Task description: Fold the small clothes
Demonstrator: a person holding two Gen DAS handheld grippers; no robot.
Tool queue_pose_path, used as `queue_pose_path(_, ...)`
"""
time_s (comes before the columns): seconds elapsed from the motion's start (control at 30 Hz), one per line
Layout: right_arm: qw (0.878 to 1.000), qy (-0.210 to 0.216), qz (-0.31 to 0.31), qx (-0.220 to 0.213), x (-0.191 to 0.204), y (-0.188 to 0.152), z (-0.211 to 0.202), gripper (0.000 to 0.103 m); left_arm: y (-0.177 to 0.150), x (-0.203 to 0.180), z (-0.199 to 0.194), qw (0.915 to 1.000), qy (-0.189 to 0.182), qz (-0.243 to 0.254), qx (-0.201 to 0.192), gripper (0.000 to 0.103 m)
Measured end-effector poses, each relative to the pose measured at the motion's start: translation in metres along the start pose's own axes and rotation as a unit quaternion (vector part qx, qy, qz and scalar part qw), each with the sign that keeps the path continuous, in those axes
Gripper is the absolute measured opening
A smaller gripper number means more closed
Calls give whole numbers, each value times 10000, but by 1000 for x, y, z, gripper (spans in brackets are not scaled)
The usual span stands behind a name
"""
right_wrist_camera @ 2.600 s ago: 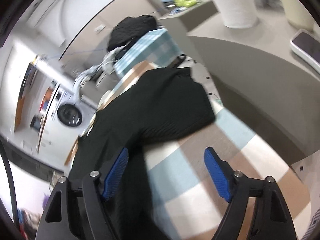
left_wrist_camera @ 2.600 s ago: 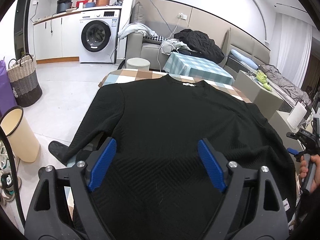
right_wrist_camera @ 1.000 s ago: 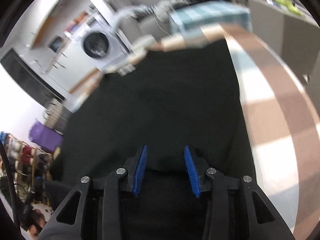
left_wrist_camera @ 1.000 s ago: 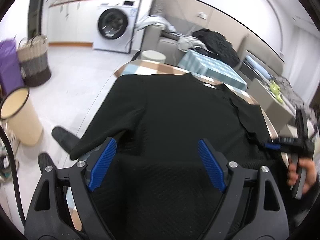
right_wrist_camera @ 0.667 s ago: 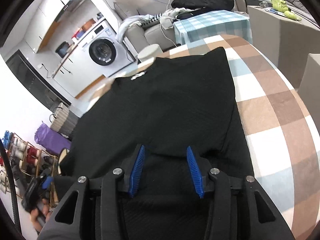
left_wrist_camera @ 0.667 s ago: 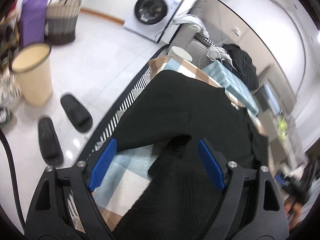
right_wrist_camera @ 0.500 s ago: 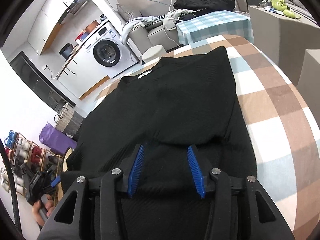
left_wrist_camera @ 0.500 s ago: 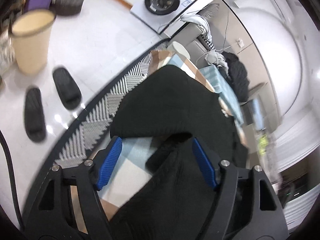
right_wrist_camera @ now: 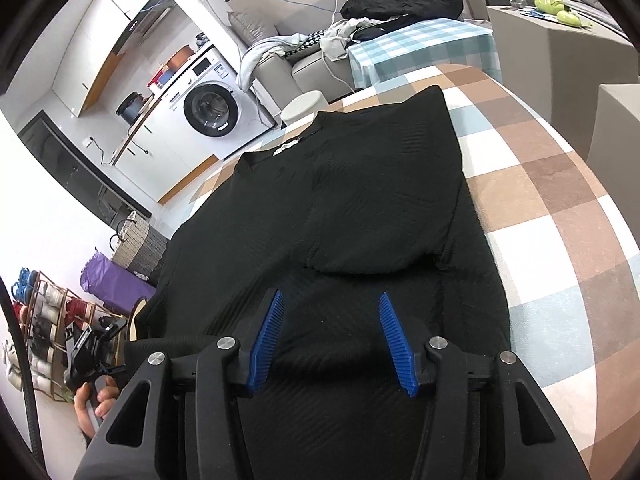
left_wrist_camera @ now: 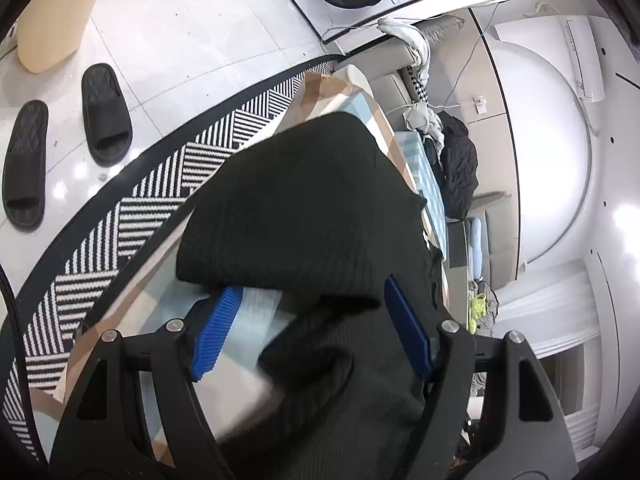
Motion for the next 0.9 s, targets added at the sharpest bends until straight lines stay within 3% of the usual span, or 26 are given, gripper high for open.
queue_pose_path(0.23,10000,-10,-2,-37,-1,-2,-3,52,21,-21,14,9975,599,108,-356,69)
queue_pose_path(0.33,10000,8,-10,-62,-2,-2,-4,52,25,-21,18,9951,858,193,-443,32)
queue_pose_path(0.37,10000,4,6,-69,-3,-2,-4,52,26,-21,20,9944,918,232,-461,11)
queue_pose_path(0.4,10000,10,22,-61,-4,-2,-4,52,27,-21,21,9933,991,286,-525,2)
queue_pose_path(0.53,9999,-18,76,-104,-8,-4,-6,52,31,-40,7,9846,1229,684,-1034,2)
queue_pose_path(0.63,9998,-25,162,-126,-12,-6,-8,52,34,-89,-3,9710,1281,1380,-1475,2)
queue_pose_path(0.77,9993,-81,324,-186,-20,-10,-15,52,5,-188,2,9494,543,2650,-1597,2)
queue_pose_path(0.83,9989,-132,377,-242,-23,-11,-21,52,-24,-233,17,9378,-137,3261,-1181,2)
queue_pose_path(0.9,9985,-172,428,-288,-27,-10,-26,52,-54,-259,40,9271,-556,3682,-422,4)
Point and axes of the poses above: each gripper's, at about its wrist camera, not at the fingertips, and z roughly the way its jaws point, x to its left, y to its top, the point moved 2 cm from there along z, roughly the way its jaws point, and after that the axes turned 3 degrees about y, right-handed, at the moved point
